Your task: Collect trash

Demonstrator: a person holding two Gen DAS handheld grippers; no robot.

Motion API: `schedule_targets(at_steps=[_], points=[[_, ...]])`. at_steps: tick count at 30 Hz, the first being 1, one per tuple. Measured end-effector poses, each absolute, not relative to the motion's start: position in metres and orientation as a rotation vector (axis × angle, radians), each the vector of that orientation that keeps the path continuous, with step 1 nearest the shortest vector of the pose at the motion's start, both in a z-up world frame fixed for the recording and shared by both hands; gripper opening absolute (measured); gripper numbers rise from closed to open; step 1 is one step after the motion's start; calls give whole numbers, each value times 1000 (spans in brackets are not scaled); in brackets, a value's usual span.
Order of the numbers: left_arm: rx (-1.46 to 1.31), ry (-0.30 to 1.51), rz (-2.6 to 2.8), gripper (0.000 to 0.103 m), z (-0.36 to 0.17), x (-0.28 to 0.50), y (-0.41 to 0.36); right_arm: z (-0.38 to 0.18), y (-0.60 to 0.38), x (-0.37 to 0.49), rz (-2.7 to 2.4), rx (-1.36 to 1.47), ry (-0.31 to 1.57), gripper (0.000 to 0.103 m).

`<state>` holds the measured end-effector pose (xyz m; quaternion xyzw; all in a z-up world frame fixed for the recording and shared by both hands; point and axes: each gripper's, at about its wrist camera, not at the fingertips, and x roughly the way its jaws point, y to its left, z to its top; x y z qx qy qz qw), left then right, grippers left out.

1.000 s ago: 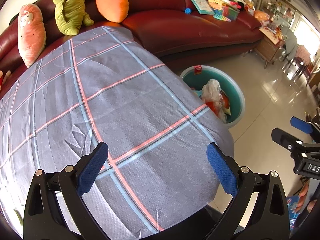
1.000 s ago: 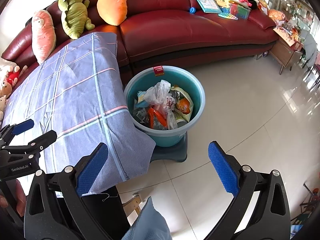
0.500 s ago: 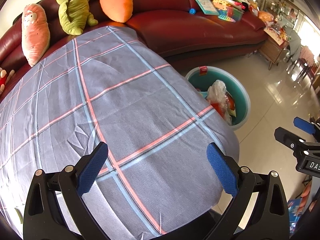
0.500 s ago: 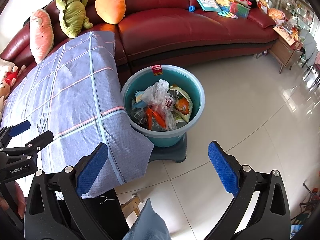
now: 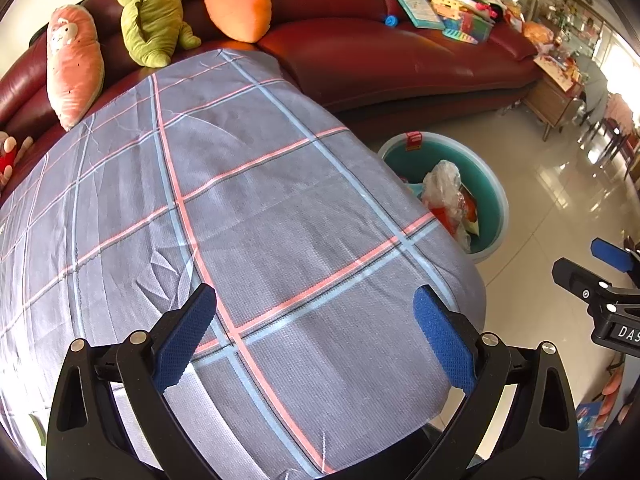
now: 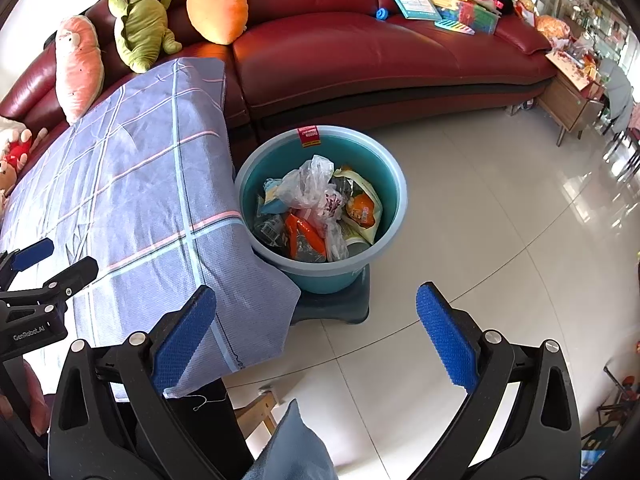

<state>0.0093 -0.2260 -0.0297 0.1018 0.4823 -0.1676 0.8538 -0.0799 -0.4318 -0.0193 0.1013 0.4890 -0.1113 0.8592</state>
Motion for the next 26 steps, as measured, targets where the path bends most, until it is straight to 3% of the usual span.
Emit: schedule_targets(at_steps=[26], points=[[239,1030,-339,99,-39,14,-231,-20,-437,-72,-247,190,1012,96]])
